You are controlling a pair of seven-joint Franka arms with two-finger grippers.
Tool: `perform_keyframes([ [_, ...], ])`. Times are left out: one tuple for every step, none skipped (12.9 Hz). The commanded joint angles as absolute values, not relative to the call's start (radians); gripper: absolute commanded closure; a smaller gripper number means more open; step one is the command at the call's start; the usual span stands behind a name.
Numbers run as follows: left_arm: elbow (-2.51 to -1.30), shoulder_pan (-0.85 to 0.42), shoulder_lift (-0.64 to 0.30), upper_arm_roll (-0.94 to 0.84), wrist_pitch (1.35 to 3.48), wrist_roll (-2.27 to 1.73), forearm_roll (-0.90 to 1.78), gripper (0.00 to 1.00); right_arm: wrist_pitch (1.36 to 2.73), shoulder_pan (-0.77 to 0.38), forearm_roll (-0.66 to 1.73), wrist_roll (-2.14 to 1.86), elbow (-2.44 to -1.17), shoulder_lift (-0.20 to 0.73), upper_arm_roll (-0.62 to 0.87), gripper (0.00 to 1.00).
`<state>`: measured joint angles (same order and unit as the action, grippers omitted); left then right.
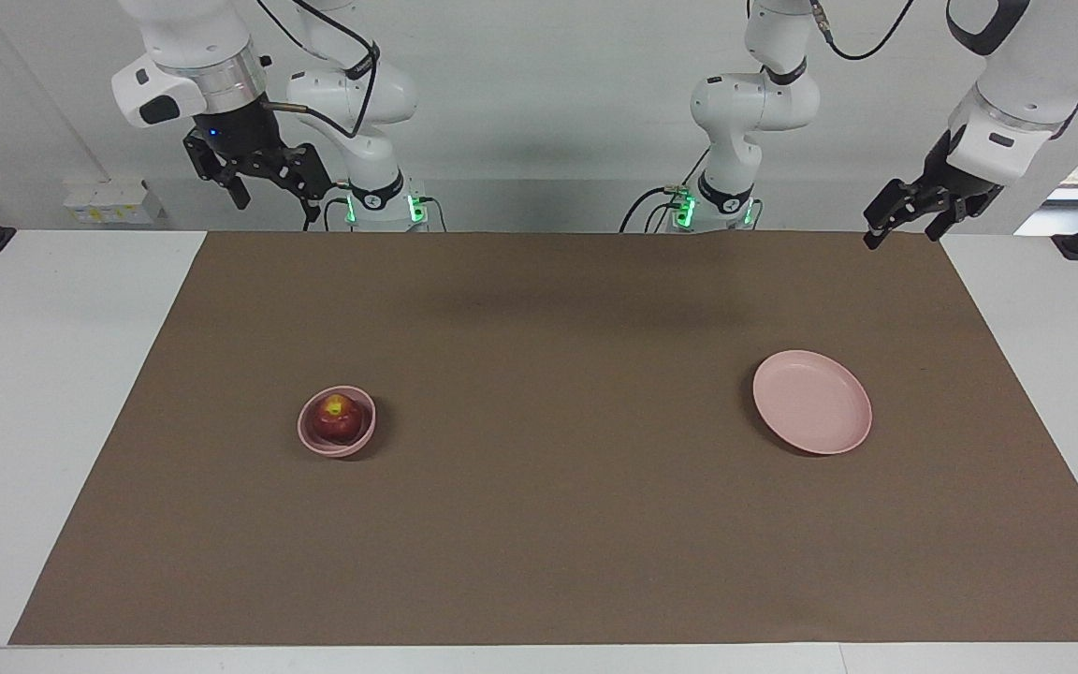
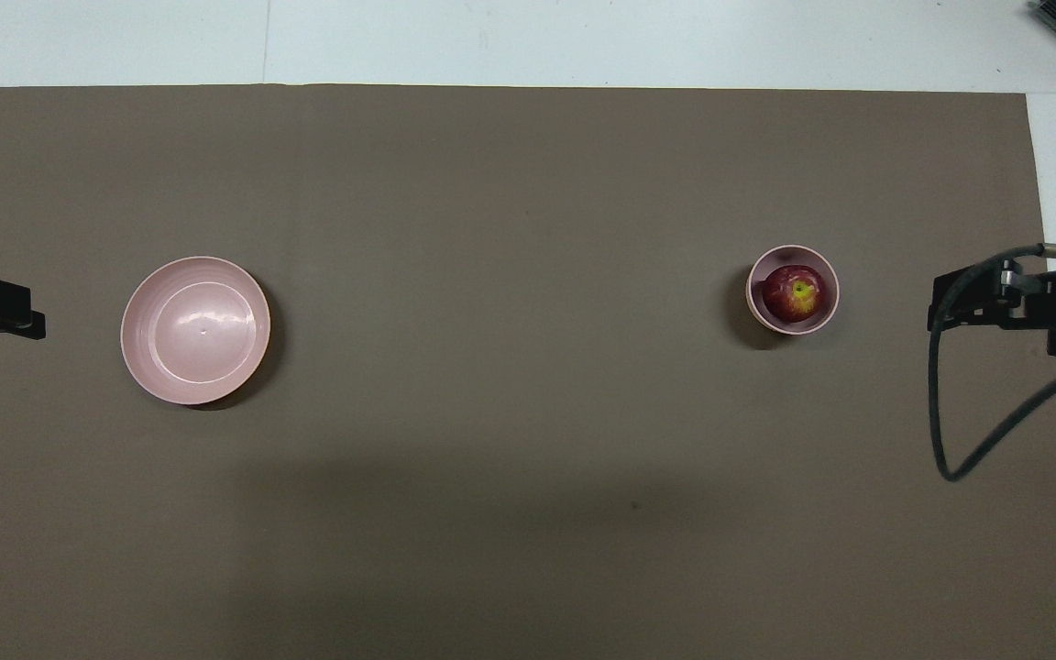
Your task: Move apple from plate to bowl
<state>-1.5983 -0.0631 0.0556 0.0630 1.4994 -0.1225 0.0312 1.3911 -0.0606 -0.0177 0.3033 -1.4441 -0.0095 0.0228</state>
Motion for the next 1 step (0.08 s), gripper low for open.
perform_keyframes([
  [-1.592, -0.058, 0.064, 0.063, 1.483, -0.123, 0.038, 0.0, 1.407, -0.063, 0.009, 0.265, -1.48, -0.038, 0.009, 0.0],
])
